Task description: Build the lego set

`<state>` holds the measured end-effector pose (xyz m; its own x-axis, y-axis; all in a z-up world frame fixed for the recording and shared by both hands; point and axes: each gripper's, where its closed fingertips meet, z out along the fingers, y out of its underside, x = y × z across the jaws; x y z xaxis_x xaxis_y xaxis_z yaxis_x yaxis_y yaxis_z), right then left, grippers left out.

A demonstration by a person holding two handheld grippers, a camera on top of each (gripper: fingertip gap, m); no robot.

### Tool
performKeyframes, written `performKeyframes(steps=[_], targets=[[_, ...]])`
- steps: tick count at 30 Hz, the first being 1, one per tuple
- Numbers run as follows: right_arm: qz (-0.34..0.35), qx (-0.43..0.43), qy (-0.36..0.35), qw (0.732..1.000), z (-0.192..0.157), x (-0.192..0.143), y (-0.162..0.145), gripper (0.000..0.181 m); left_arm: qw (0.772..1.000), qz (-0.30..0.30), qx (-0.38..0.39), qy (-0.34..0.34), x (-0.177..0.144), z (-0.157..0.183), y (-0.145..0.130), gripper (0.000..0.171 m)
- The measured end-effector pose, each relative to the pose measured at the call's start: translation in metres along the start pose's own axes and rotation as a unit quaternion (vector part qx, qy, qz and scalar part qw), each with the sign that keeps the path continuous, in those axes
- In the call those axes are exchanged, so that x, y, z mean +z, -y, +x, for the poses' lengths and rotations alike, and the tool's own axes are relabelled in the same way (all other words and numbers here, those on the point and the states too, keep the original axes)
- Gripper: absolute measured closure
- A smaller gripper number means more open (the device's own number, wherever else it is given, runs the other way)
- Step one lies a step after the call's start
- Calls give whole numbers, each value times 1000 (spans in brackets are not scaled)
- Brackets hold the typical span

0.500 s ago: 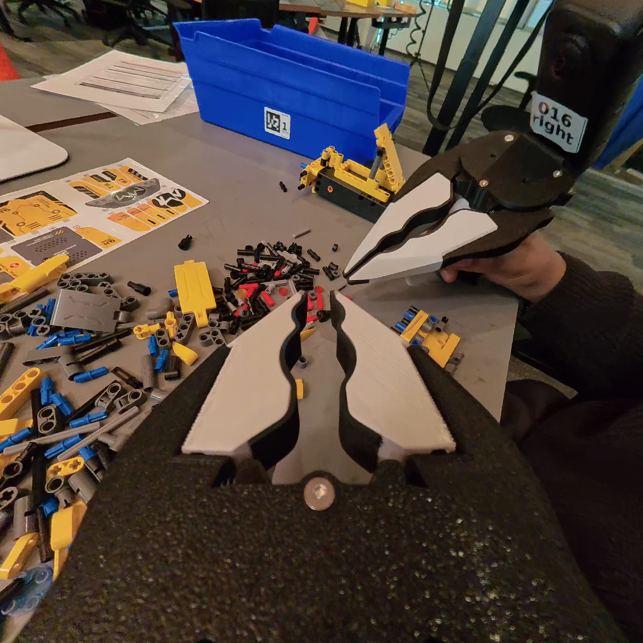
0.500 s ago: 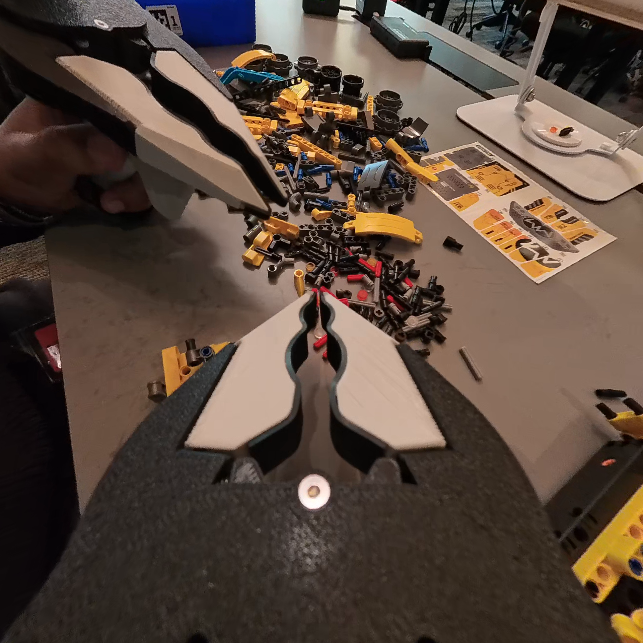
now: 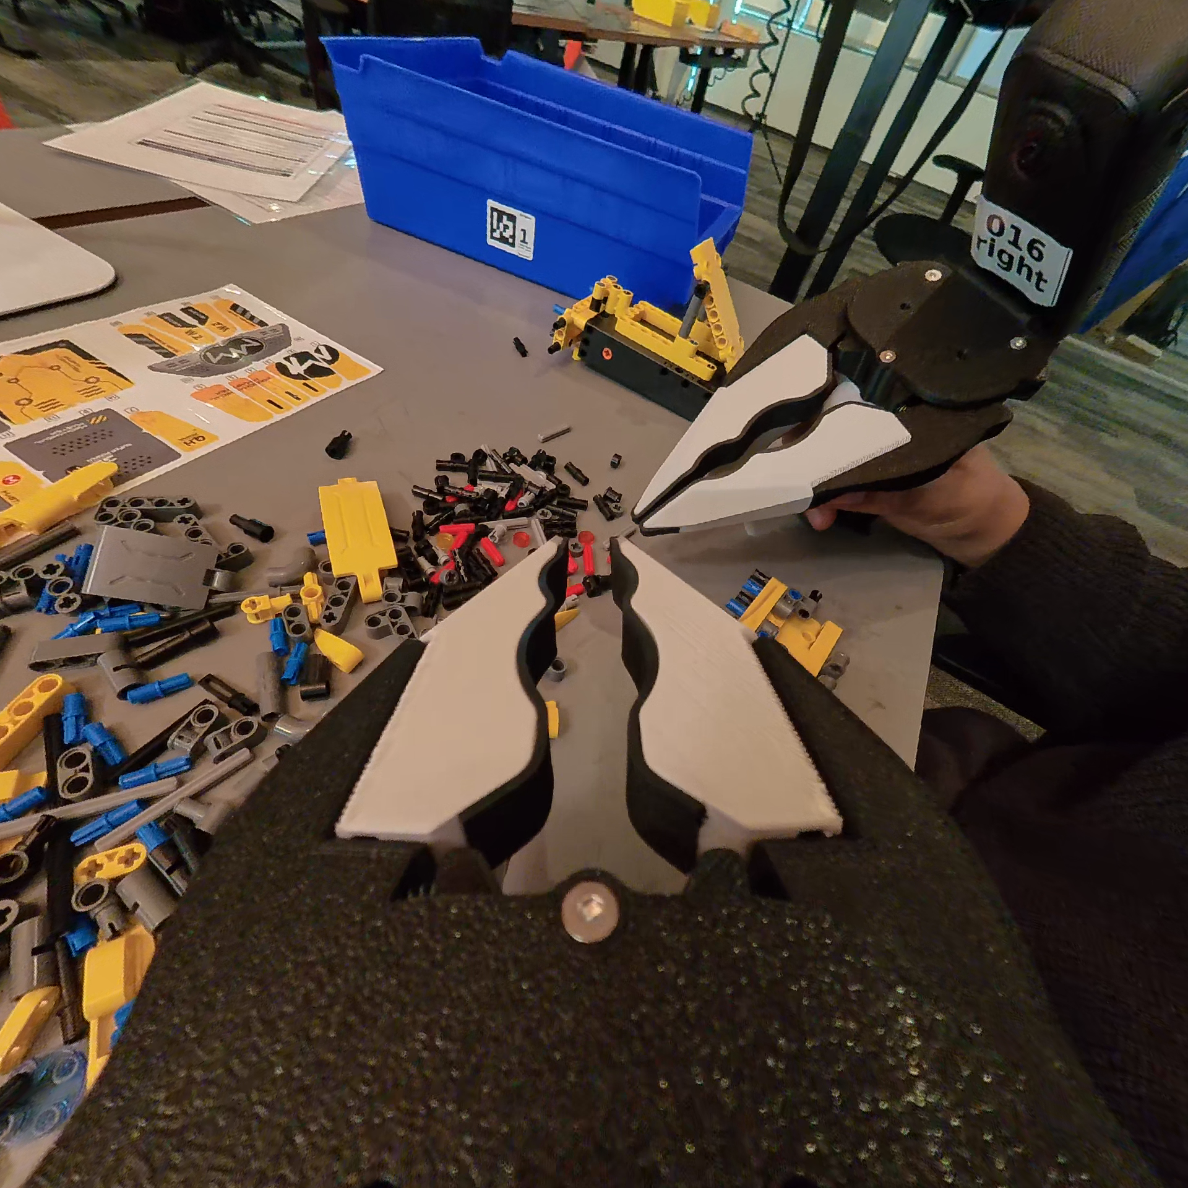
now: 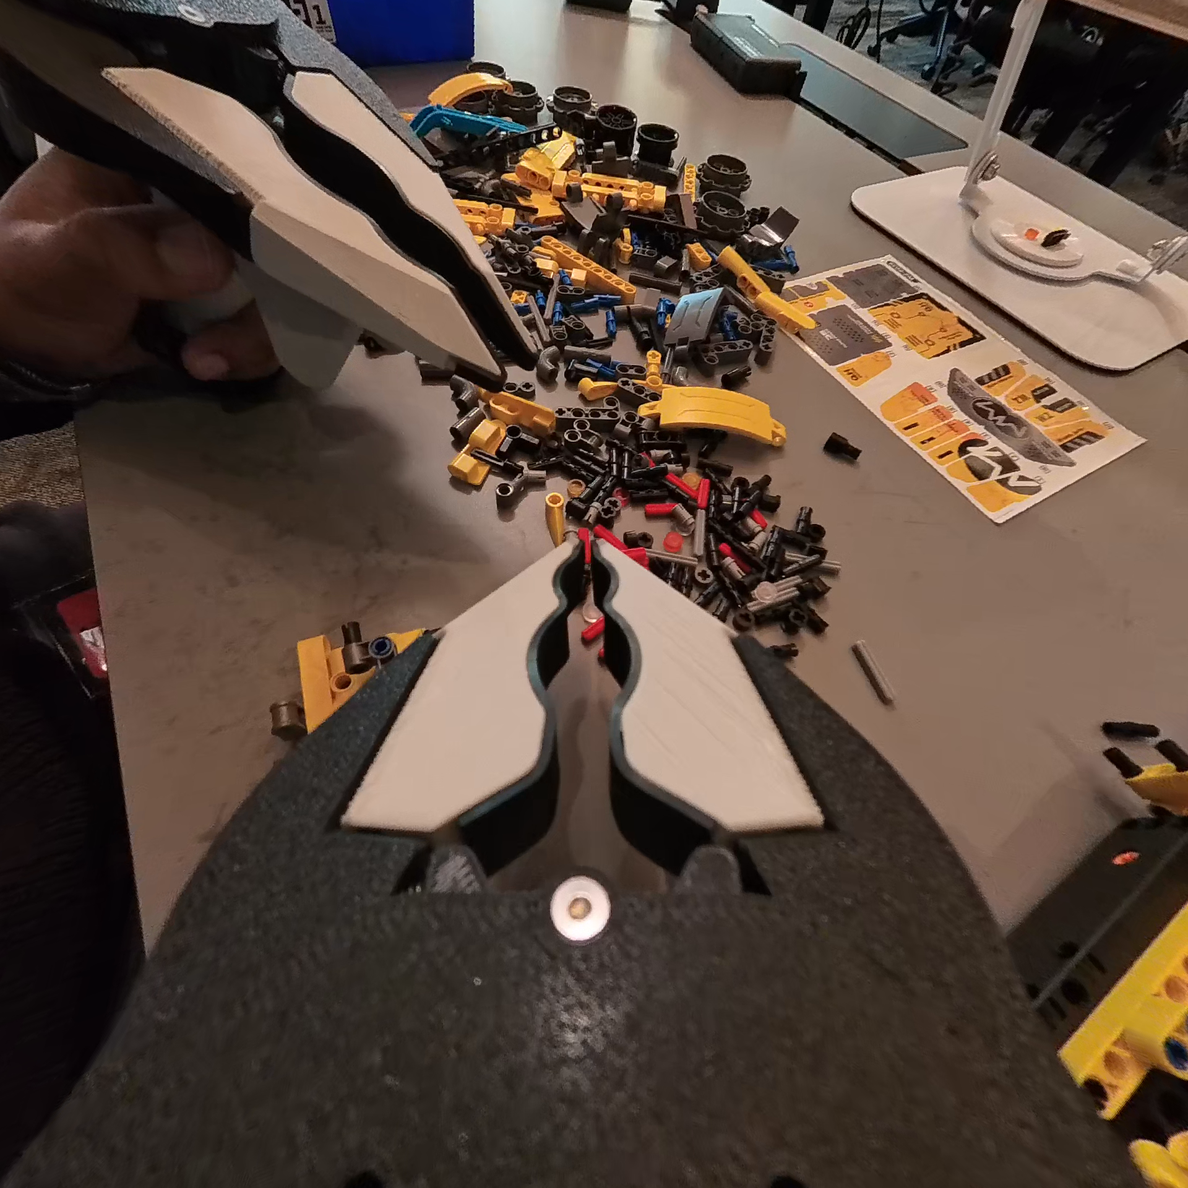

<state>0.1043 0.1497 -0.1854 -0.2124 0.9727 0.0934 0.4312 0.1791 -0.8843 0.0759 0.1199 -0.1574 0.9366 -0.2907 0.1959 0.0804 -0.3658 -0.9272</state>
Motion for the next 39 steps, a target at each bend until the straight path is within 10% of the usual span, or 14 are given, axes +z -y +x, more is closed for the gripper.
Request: performKeyframes(steps=[39], targets=[[33,20,14,999,1,-7,8,180,1000,1,-6,-1,0,-1,0,159]])
